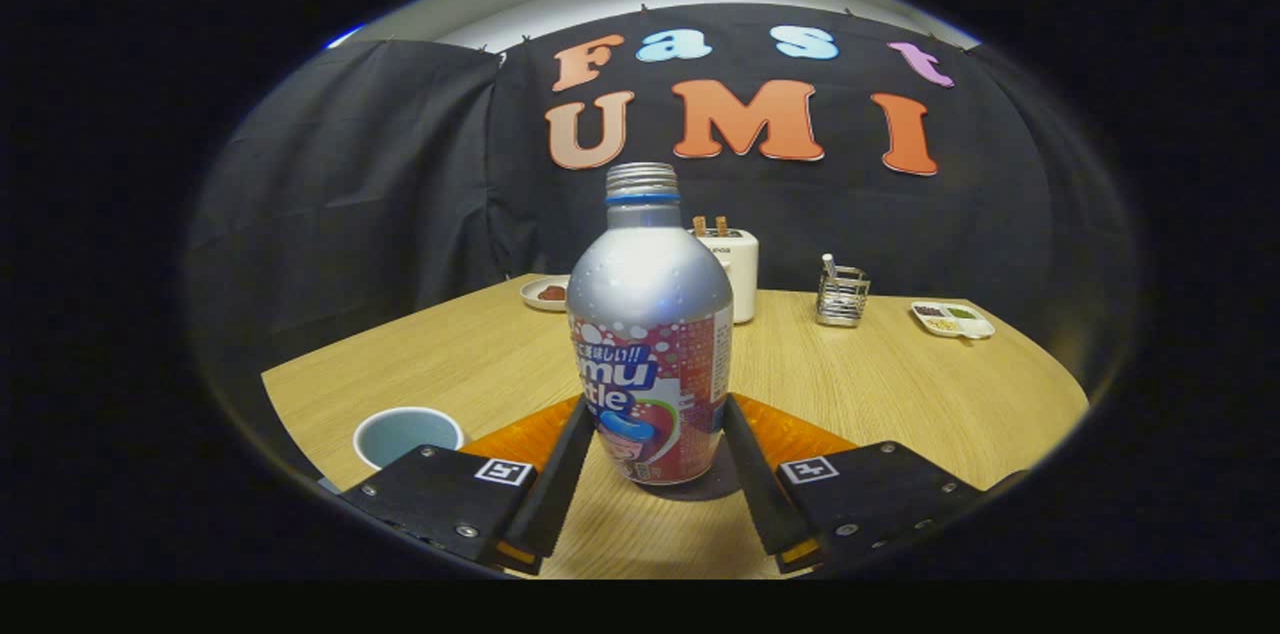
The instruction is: Take the bottle from table, then pour the juice into the cup, finally place the bottle on the coaster
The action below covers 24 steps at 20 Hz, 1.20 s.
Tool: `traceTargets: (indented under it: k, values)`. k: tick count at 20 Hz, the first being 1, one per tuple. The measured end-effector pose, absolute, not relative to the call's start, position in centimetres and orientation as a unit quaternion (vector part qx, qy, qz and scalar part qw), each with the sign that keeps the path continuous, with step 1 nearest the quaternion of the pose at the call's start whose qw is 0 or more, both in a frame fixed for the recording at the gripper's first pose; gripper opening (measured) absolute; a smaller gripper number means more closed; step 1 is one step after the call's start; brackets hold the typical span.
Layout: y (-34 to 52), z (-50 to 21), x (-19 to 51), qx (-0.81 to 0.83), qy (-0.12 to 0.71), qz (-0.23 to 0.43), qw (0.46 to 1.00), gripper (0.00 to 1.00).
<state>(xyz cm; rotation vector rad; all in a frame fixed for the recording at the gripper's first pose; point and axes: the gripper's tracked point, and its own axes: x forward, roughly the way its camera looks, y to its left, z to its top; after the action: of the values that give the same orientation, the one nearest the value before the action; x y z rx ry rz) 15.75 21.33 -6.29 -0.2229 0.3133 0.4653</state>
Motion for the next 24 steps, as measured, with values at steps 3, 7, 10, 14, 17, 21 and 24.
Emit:
traceTargets:
  k: [3, 7, 10, 14, 17, 21, 24]
  values:
    - [20.6, -8.1, 17.0, -0.113, 0.168, 0.218, 0.955, 0.75]
    - [20.5, -9.5, 17.3, -0.121, 0.172, 0.21, 0.955, 0.75]
    - [20.3, -10.1, 17.1, -0.124, 0.17, 0.209, 0.955, 0.76]
    - [19.5, -9.9, 17.1, -0.138, 0.164, 0.199, 0.956, 0.8]
    - [18.8, -9.6, 16.9, -0.142, 0.159, 0.192, 0.958, 0.87]
    - [17.7, -8.6, 15.8, -0.129, 0.158, 0.188, 0.961, 0.97]
    - [16.7, -6.7, 14.5, -0.118, 0.154, 0.186, 0.963, 0.97]
